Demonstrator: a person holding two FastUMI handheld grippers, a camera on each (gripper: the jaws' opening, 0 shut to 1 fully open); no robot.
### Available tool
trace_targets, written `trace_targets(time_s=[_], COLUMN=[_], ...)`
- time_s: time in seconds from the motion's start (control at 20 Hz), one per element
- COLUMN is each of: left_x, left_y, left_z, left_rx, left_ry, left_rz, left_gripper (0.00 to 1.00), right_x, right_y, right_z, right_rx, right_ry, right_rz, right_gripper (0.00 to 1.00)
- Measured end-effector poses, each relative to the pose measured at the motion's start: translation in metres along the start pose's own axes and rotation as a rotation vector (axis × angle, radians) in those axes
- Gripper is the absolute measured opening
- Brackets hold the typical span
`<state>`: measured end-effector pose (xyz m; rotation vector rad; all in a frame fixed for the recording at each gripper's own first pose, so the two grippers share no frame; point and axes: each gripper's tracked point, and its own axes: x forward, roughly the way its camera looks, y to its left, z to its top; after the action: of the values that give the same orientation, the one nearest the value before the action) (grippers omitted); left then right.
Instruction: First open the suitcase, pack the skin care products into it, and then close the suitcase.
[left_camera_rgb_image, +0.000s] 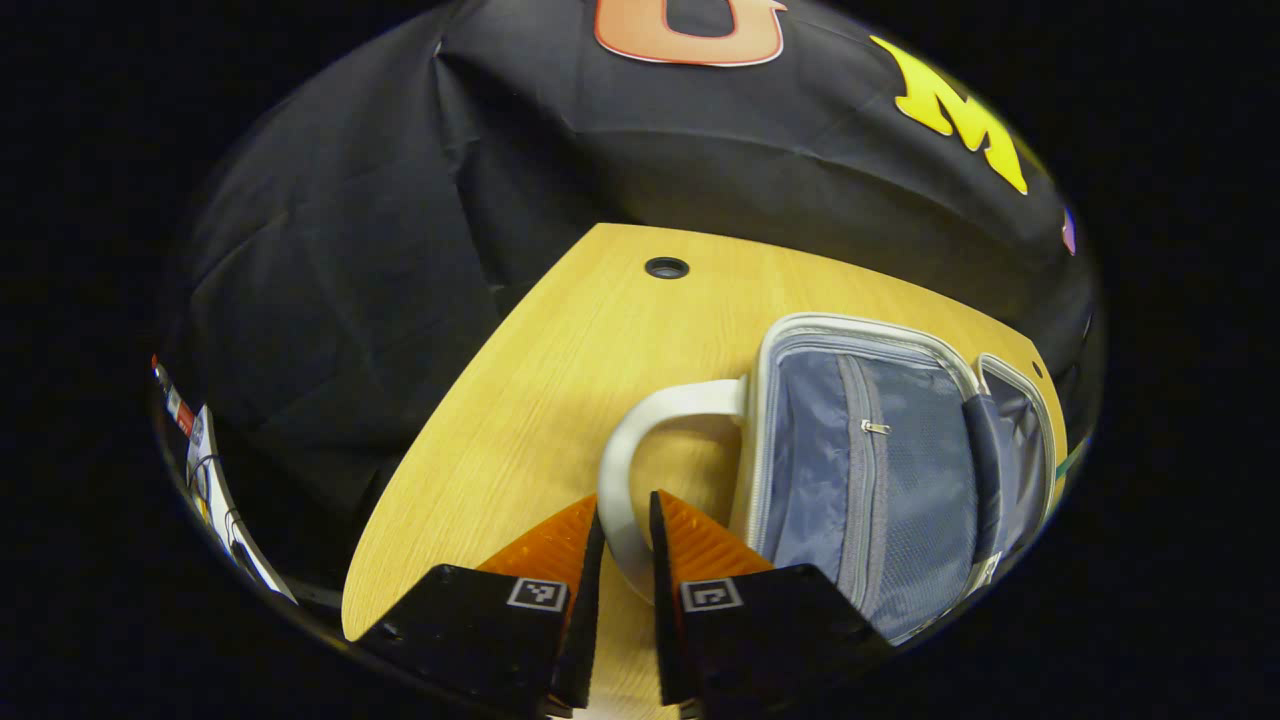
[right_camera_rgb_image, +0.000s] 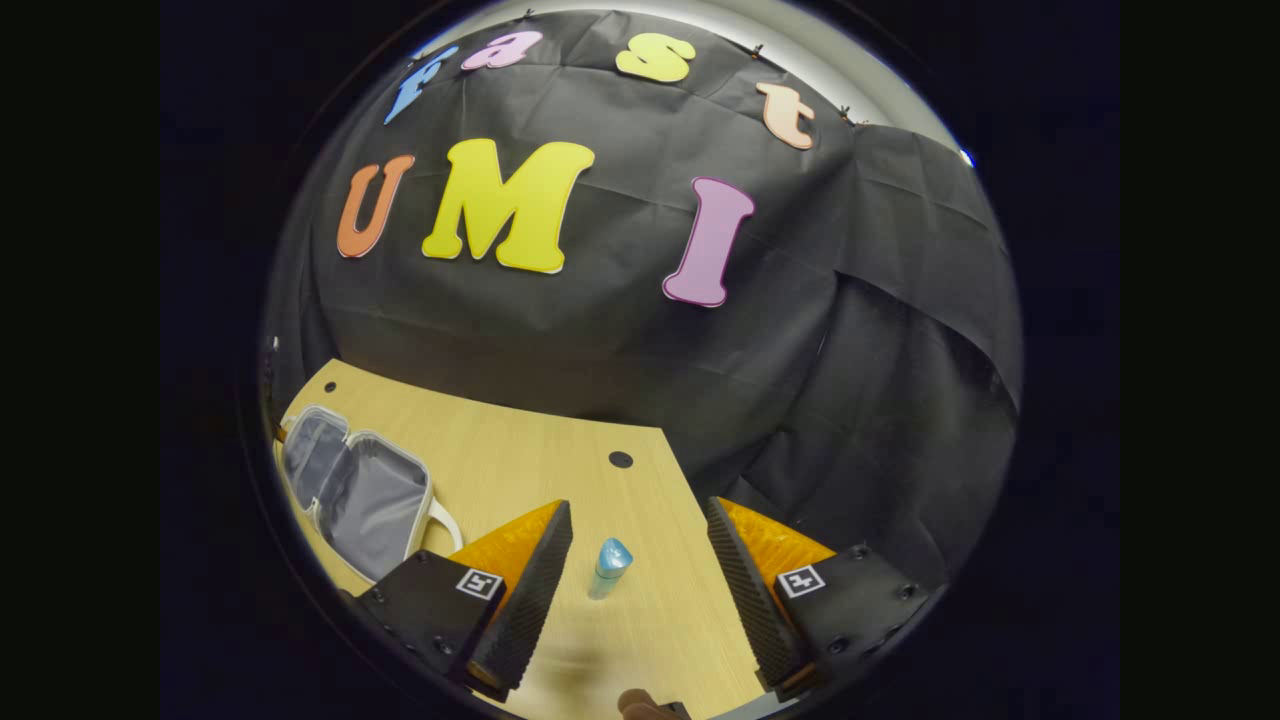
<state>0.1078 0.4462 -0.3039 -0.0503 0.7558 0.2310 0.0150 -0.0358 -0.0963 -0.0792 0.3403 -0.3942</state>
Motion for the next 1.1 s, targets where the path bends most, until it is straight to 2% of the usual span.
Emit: trace_targets(time_s=[0.05,0.1,0.15,0.2,0.25,0.35,0.5,0.7,0.85,1.0,1.1], left_x=[-0.004,-0.009,-0.019,-0.029,-0.043,-0.073,-0.119,-0.164,-0.185,-0.198,-0.213], left_y=[0.004,0.009,0.009,0.006,-0.005,-0.033,-0.083,-0.186,-0.279,-0.378,-0.439], left_z=[-0.002,-0.003,0.001,0.003,0.008,0.019,0.028,0.028,0.015,-0.014,-0.030], left_rx=[-0.025,-0.045,-0.070,-0.086,-0.108,-0.104,-0.059,-0.021,0.034,0.028,0.069], left_ry=[-0.001,-0.005,-0.020,-0.041,-0.070,-0.121,-0.188,-0.256,-0.274,-0.241,-0.253], left_rz=[0.022,0.049,0.063,0.069,0.061,0.049,0.035,-0.039,-0.133,-0.272,-0.363], left_gripper=[0.39,0.54,0.55,0.72,0.85,0.99,0.99,0.99,0.98,0.98,0.98], right_x=[0.001,0.002,0.003,0.005,0.007,0.011,0.017,0.026,0.035,0.042,0.046], right_y=[-0.002,-0.003,-0.005,-0.009,-0.013,-0.023,-0.041,-0.075,-0.099,-0.119,-0.129], right_z=[0.000,0.000,-0.002,-0.002,-0.005,-0.009,-0.016,-0.021,-0.032,-0.042,-0.051], right_rx=[-0.003,-0.005,-0.006,-0.006,-0.004,0.003,0.001,0.010,0.019,0.019,0.017], right_ry=[-0.004,-0.010,-0.015,-0.019,-0.021,-0.028,-0.038,-0.066,-0.059,-0.052,-0.037], right_rz=[0.004,0.009,0.016,0.022,0.029,0.049,0.090,0.140,0.168,0.189,0.205], right_gripper=[0.81,0.81,0.81,0.81,0.81,0.81,0.81,0.81,0.81,0.81,0.81])
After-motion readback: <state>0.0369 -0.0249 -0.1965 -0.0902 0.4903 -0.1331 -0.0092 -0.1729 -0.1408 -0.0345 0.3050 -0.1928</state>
